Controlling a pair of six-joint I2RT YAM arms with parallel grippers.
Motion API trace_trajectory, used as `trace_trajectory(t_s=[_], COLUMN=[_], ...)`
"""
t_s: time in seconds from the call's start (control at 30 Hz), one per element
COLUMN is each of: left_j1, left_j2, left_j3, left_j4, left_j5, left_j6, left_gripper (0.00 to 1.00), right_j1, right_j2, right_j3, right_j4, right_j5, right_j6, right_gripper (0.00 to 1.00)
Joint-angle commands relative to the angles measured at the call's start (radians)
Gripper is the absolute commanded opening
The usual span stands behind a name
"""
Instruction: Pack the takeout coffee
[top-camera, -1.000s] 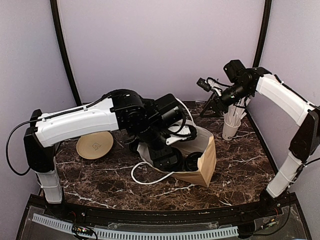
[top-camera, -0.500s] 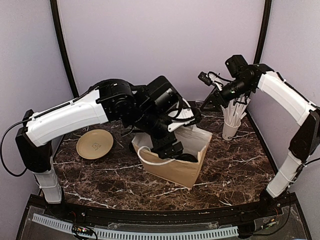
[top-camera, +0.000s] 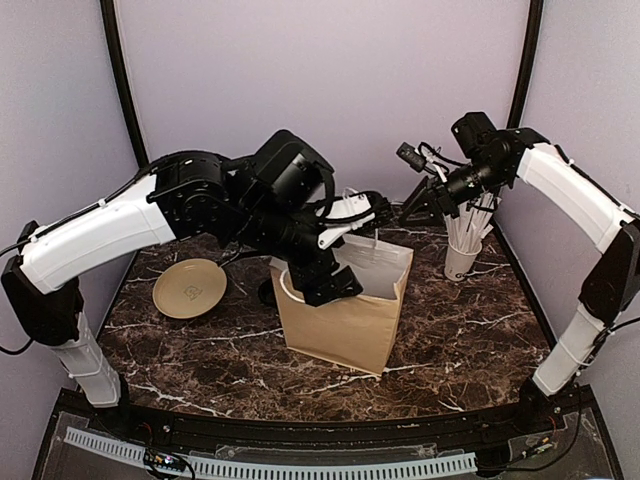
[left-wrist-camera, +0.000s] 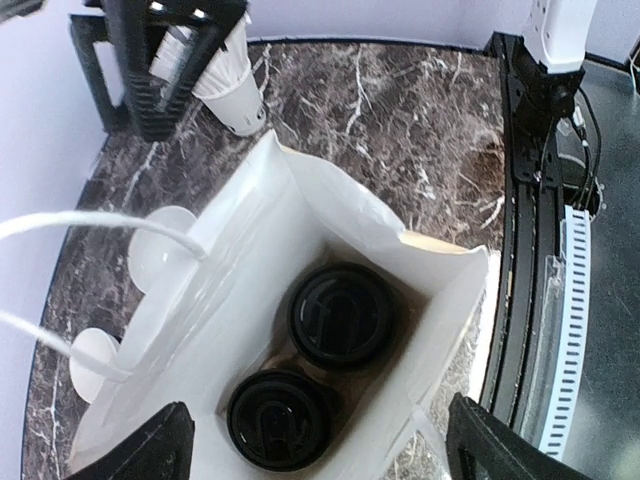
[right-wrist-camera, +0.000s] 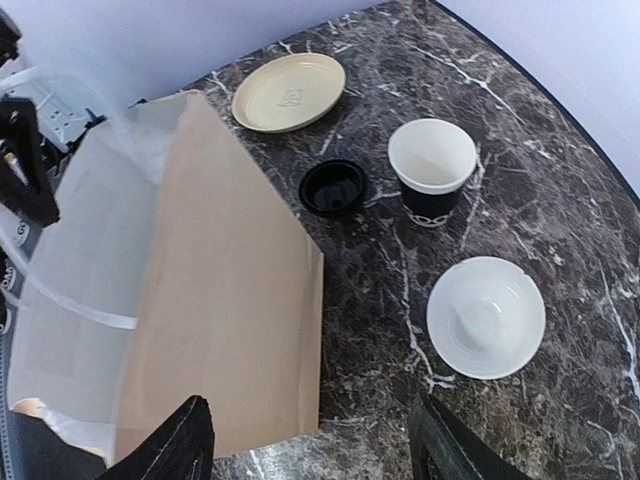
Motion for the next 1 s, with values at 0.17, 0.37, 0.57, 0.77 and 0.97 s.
trace_trajectory(t_s=[0.17, 0.37, 0.57, 0.77, 0.97], left_j1=[0.001, 0.002, 0.002, 0.004, 0.004], left_j2=[-0.266, -0.389, -0.476, -0.512, -0.547], left_j3=[-0.104, -0.242, -0.342, -0.385, -0.448], left_j4=[0.409, 0.601, 0.673, 0.681, 0.738], left_j5=[-0.156, -0.365, -0.478, -0.508, -0.542], left_j6=[0.033, 0.044, 0.027, 0.016, 0.045], left_gripper=[0.97, 0.99, 0.99, 0.99, 0.99], right_j1=[0.095, 0.153, 0.209, 0.260, 0.372], right_j2=[-0.086, -0.030, -0.018, -0.034, -0.101], right_j3=[0.001, 0.048, 0.070, 0.033, -0.012], right_j4=[-0.069, 0.052, 0.099, 0.128, 0.078], right_j5=[-0.081, 0.013, -0.037, -0.033, -0.089], right_j6=[-0.074, 0.064, 0.091, 0.094, 0.005], right_gripper=[0.71, 0.64, 0.45, 0.02, 0.00])
